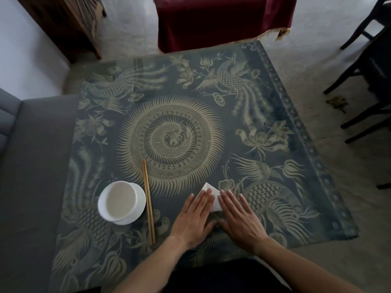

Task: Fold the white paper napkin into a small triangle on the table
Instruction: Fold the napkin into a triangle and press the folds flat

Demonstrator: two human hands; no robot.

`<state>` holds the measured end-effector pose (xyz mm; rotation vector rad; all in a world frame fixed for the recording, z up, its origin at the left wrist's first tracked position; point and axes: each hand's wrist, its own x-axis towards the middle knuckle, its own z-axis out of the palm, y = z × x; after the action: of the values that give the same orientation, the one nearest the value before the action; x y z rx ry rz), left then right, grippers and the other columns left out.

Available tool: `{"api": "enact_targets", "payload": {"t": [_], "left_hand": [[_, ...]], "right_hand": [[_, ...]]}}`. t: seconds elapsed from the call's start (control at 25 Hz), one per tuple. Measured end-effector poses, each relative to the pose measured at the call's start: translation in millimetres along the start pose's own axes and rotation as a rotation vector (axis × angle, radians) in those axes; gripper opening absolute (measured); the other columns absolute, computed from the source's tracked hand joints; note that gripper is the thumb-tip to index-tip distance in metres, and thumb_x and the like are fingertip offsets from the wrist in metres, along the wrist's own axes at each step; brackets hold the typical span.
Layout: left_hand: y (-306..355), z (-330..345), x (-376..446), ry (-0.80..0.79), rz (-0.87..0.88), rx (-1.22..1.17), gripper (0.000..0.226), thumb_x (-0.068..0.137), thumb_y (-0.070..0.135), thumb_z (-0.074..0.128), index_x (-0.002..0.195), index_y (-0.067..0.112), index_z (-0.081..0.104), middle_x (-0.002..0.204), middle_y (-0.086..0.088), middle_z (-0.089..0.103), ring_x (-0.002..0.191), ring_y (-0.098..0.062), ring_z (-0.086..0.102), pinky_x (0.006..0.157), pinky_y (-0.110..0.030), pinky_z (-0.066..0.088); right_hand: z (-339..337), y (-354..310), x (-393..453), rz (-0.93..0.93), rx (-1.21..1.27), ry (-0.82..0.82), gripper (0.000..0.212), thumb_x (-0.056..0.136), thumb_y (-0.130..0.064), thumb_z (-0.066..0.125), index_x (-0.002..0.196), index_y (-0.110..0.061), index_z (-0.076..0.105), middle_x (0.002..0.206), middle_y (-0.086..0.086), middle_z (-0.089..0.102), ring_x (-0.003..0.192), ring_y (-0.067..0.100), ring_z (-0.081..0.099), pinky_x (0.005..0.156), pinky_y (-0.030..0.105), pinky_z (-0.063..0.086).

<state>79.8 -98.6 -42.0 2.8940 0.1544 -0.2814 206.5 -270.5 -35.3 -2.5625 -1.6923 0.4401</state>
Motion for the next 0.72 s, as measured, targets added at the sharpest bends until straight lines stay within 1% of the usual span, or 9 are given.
{"api": "enact_targets", "payload": {"t": [0.12, 0.2, 0.28, 0.4, 0.48, 0.56, 0.6, 0.72], "left_hand": [[9.5, 9.9, -13.5, -0.049, -0.094, 0.021, 0.069, 0.104, 0.052, 0.022, 0.155, 0.007, 0.007, 0.164, -0.008, 0.001, 0.150, -0.022, -0.005, 0.116, -0.044, 0.001], [10.9, 12.1, -15.0, -0.067, -0.129, 0.026, 0.070, 0.103, 0.053, 0.018, 0.154, 0.009, 0.002, 0.163, -0.007, -0.004, 0.149, -0.021, -0.011, 0.116, -0.045, -0.003], [11.4, 10.9, -16.4, -0.087, -0.139, 0.027, 0.070, 0.102, 0.053, 0.017, 0.154, 0.010, 0.001, 0.162, -0.006, -0.007, 0.149, -0.021, -0.012, 0.117, -0.046, -0.004], [9.7, 13.0, -26.5, -0.084, -0.172, 0.037, 0.069, 0.102, 0.052, 0.025, 0.154, 0.008, 0.016, 0.163, -0.008, 0.008, 0.150, -0.023, 0.003, 0.115, -0.048, 0.005], [4.6, 14.2, -39.1, -0.085, -0.182, 0.028, 0.068, 0.101, 0.051, 0.030, 0.154, 0.008, 0.021, 0.163, -0.008, 0.013, 0.150, -0.023, 0.009, 0.115, -0.049, 0.008], [-2.7, 14.8, -50.9, -0.087, -0.186, 0.034, 0.068, 0.102, 0.051, 0.030, 0.154, 0.009, 0.021, 0.163, -0.007, 0.014, 0.150, -0.022, 0.012, 0.115, -0.050, 0.009], [-6.0, 13.7, -55.4, -0.092, -0.182, 0.037, 0.067, 0.102, 0.051, 0.029, 0.154, 0.009, 0.020, 0.163, -0.006, 0.013, 0.150, -0.021, 0.011, 0.115, -0.050, 0.009], [-14.1, 9.8, -65.3, -0.099, -0.170, 0.051, 0.065, 0.103, 0.050, 0.028, 0.155, 0.011, 0.021, 0.163, -0.004, 0.016, 0.149, -0.019, 0.014, 0.116, -0.051, 0.009]], "right_hand": [[2.1, -7.3, 10.0, -0.033, -0.025, -0.076, 0.070, 0.101, -0.051, 0.028, 0.153, -0.007, 0.012, 0.161, 0.011, 0.005, 0.148, 0.026, 0.001, 0.116, 0.045, 0.006], [4.8, -4.8, 10.0, -0.035, -0.034, -0.100, 0.074, 0.100, -0.056, 0.023, 0.153, -0.008, 0.004, 0.161, 0.010, -0.002, 0.148, 0.025, -0.006, 0.116, 0.043, 0.002], [5.3, -3.6, 9.0, -0.042, -0.039, -0.117, 0.075, 0.099, -0.058, 0.021, 0.153, -0.009, 0.002, 0.161, 0.009, -0.006, 0.148, 0.025, -0.008, 0.116, 0.044, 0.000], [4.1, -4.5, 9.0, -0.033, -0.032, -0.115, 0.075, 0.098, -0.058, 0.020, 0.153, -0.009, 0.006, 0.161, 0.009, -0.003, 0.148, 0.026, -0.004, 0.116, 0.044, 0.002], [2.7, -5.0, 9.3, -0.035, -0.030, -0.113, 0.075, 0.098, -0.058, 0.022, 0.154, -0.009, 0.008, 0.161, 0.009, 0.000, 0.148, 0.025, -0.002, 0.116, 0.044, 0.004], [1.8, -4.1, 8.4, -0.033, -0.025, -0.105, 0.075, 0.099, -0.058, 0.027, 0.153, -0.008, 0.012, 0.161, 0.010, 0.005, 0.148, 0.026, 0.003, 0.115, 0.043, 0.006], [1.5, -3.4, 8.4, -0.037, -0.019, -0.108, 0.075, 0.099, -0.058, 0.027, 0.154, -0.009, 0.012, 0.161, 0.009, 0.005, 0.148, 0.026, 0.004, 0.115, 0.043, 0.005], [1.8, -0.9, 8.8, -0.047, -0.027, -0.136, 0.076, 0.099, -0.059, 0.023, 0.154, -0.011, 0.002, 0.161, 0.007, -0.007, 0.148, 0.024, -0.005, 0.116, 0.042, 0.001]]}}
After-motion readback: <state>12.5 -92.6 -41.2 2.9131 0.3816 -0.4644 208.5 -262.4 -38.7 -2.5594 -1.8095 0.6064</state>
